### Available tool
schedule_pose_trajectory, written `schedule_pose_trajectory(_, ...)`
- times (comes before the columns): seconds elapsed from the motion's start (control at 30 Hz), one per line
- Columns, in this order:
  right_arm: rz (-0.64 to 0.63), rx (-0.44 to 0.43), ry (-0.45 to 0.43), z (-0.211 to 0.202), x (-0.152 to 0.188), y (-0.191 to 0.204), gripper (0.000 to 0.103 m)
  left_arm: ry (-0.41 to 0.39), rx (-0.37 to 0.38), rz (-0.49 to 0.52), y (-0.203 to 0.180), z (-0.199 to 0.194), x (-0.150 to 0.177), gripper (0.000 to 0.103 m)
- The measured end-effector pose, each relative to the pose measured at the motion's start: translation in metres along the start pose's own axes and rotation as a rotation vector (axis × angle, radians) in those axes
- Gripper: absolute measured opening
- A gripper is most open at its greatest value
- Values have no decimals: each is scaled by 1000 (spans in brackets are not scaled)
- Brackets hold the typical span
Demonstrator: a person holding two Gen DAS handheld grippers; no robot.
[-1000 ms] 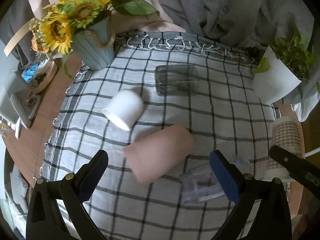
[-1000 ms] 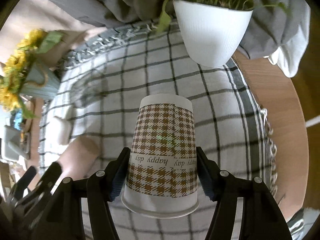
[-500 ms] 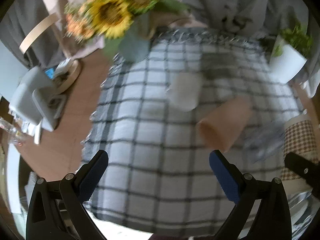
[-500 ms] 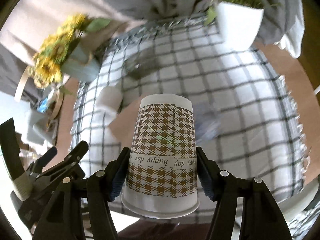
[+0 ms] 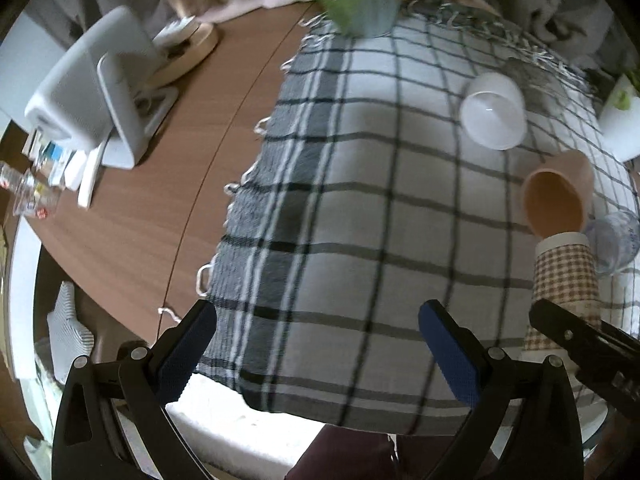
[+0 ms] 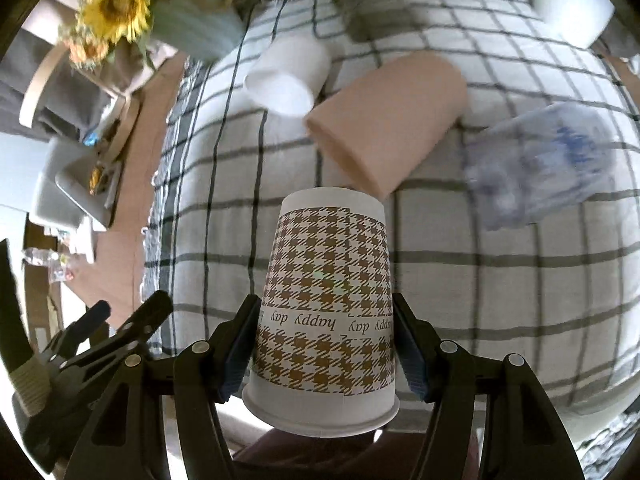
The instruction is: Flip cup upside down
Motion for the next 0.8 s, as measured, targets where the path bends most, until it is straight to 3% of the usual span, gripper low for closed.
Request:
schedule_pose_trajectory(0.37,-26,54,4,42,-14,20,64,44,-18,-14,11,20,3,103)
schedule_pose_trajectory(0.57,-29,53,-7,42,-16,20,65,50,-8,-29,13,22,5,103)
schedule_pose_trajectory(0.7,-35,28,-23,33,-12,19,79,33,1,-24,11,14,4,103)
schedule_pose_trajectory(0.8,-43,31,-75,9,-4,19,80,3,5,7,2,2,2,103)
Point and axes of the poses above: each gripper's, at about its wrist camera, not at the fingertips, and z roughly the way its jaws point, y to its left, x to its underside, the point moved 5 cm from there along z, roughly the way its jaws point, and after that the axes turned 11 degrees about y, right-handed, at the moved point
